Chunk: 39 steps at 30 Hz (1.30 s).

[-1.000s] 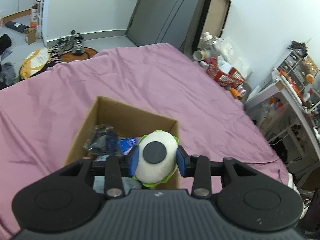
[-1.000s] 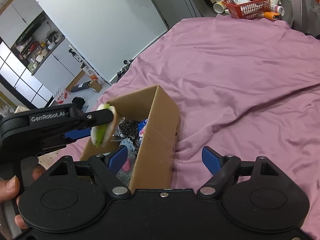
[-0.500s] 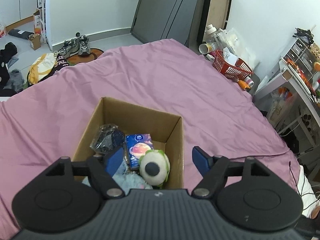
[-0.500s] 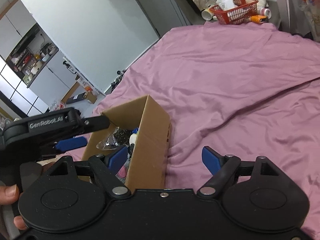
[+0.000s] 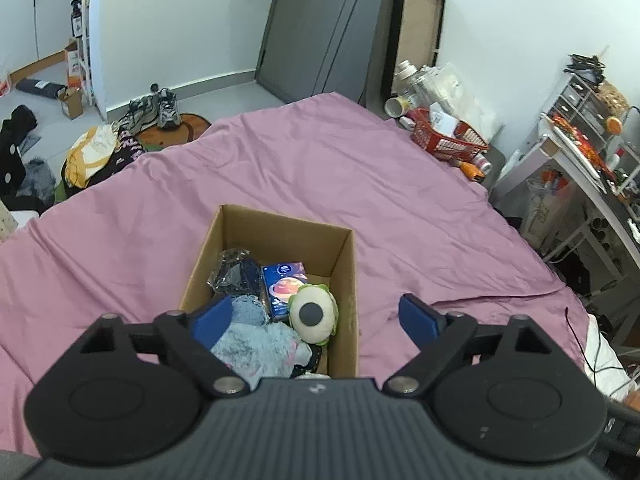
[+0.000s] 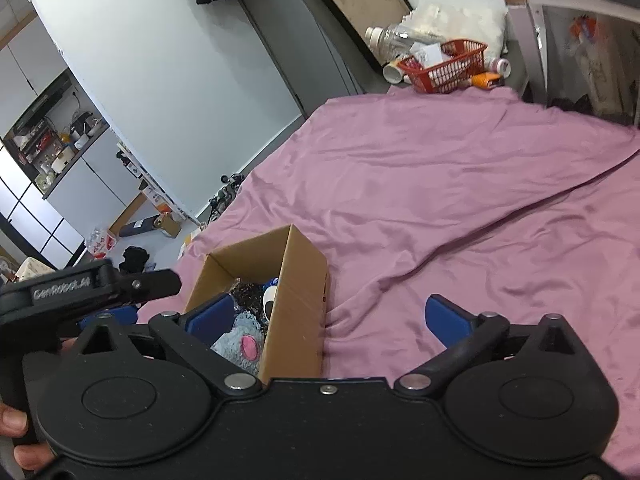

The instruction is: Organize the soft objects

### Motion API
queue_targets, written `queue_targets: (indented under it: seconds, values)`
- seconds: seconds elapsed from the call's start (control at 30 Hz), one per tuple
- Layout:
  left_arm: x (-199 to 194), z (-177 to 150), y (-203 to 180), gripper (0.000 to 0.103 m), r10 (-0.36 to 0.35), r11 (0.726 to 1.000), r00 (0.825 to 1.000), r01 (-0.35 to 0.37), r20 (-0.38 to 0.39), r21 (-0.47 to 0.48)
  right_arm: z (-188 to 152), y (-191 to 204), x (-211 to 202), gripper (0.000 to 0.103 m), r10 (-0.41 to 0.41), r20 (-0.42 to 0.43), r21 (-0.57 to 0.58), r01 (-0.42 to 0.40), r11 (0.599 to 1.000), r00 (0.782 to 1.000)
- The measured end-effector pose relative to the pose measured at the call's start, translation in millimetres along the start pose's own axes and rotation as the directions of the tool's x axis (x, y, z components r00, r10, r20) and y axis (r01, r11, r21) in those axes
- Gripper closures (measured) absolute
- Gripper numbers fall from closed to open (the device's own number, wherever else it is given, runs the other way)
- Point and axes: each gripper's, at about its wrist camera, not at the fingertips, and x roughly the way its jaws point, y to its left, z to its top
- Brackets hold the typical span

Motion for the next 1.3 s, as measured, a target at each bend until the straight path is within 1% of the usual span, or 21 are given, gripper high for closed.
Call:
queue_targets:
  seconds: [0.1, 0.3, 0.5, 0.73, 0.97, 1.13, 1.2, 1.3]
  values:
    - [-12.0, -2.6, -1.6, 0.000, -0.002, 1.000, 1.000, 0.002, 0.010, 0.012, 3.2, 2.8, -14.7, 0.000, -0.015, 0.025, -0.009, 0.015, 1.000, 1.000]
    - [-37.9, -7.2, -3.1, 0.000, -0.021, 1.000, 0.999, 0.020, 0.043, 0.020, 4.9, 14.5, -41.6, 0.000, -0.024, 0.062, -0.036, 0.026, 0.999, 0.998]
    - [-66.6, -11.5, -7.9, 0.000, -0.027, 0.998, 0.996, 0.022, 0.084, 0.052, 1.5, 22.6, -61.0, 0.000, -0.033, 0.073, -0.044, 0.036, 0.998, 0.997]
    - [-92.4, -17.9, -9.4, 0.000, -0.015, 0.997, 0.995, 0.007, 0.097, 0.076, -6.3, 26.8, -87.1, 0.000, -0.040, 0.105, -0.033, 0.044, 0.998, 0.994]
    - [-115.7, -31.7, -8.3, 0.000, -0.024, 0.995, 0.995, 0.015, 0.094, 0.099, -18.0, 36.8, -113.7, 0.000, -0.077, 0.144, -0.059, 0.087, 0.995, 0.987]
    - [-131.4, -42.0, -6.7, 0.000, -0.011, 0.993, 0.994, -0.001, 0.105, 0.120, -24.9, 44.6, -125.9, 0.000, -0.097, 0.135, -0.085, 0.109, 0.990, 0.986]
    - [-136.9, -45.8, -6.0, 0.000, -0.012, 0.992, 0.994, -0.002, 0.106, 0.129, -27.0, 47.3, -129.0, 0.000, -0.097, 0.117, -0.088, 0.108, 0.990, 0.988]
    - [-145.0, -52.1, -5.4, 0.000, -0.005, 0.989, 0.993, -0.012, 0.115, 0.151, -34.4, 51.3, -138.1, 0.000, -0.081, 0.126, -0.092, 0.093, 0.991, 0.989]
